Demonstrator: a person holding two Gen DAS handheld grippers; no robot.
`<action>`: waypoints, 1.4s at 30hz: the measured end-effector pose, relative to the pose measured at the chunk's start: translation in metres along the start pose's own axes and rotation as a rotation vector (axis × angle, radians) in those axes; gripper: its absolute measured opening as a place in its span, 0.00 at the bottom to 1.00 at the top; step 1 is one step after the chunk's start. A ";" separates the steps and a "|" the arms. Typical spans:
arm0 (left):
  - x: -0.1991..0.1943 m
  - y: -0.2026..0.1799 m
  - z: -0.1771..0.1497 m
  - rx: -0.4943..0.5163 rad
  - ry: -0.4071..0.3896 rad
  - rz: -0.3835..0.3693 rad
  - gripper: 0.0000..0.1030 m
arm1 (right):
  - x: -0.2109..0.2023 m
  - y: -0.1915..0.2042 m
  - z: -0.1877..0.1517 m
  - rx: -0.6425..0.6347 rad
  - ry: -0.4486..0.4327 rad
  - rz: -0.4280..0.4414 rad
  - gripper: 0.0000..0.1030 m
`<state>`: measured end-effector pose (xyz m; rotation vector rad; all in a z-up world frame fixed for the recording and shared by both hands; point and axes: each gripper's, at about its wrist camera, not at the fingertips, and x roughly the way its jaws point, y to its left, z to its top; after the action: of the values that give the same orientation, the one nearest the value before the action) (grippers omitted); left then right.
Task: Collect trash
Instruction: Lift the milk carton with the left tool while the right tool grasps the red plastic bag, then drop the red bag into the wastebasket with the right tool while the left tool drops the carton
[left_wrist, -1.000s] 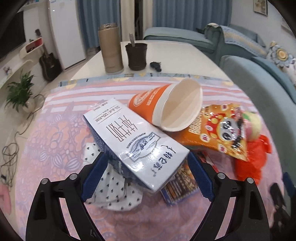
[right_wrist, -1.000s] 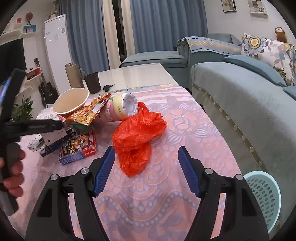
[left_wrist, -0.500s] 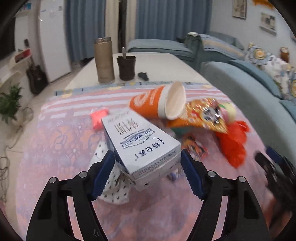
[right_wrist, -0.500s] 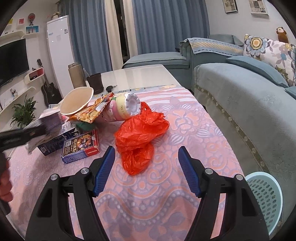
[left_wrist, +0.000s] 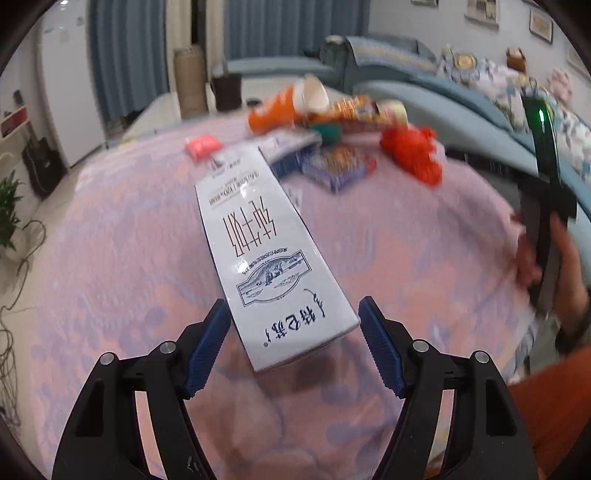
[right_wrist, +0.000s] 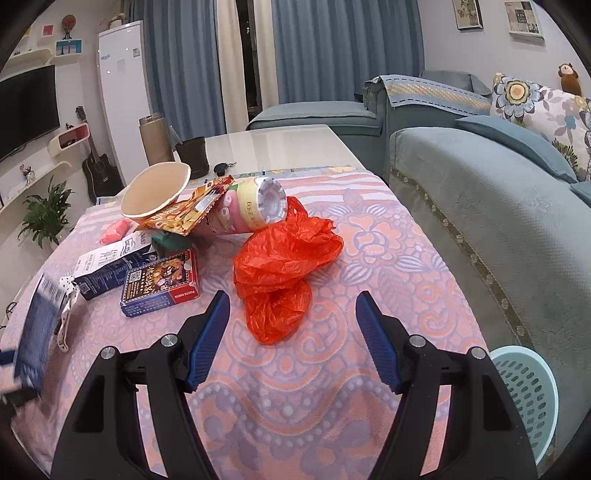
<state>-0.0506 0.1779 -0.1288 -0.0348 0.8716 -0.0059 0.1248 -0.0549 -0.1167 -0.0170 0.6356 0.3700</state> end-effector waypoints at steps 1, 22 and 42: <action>0.000 0.001 -0.002 -0.004 0.002 -0.008 0.67 | 0.000 0.000 0.000 0.001 0.001 -0.001 0.65; 0.033 -0.001 0.039 -0.159 0.011 0.084 0.58 | 0.051 -0.006 0.038 0.087 0.151 0.041 0.82; -0.001 -0.057 0.071 -0.080 -0.117 -0.059 0.58 | -0.009 -0.041 0.015 0.148 0.137 0.170 0.20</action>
<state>0.0041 0.1229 -0.0806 -0.1350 0.7531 -0.0240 0.1411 -0.0941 -0.1031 0.1549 0.8016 0.4884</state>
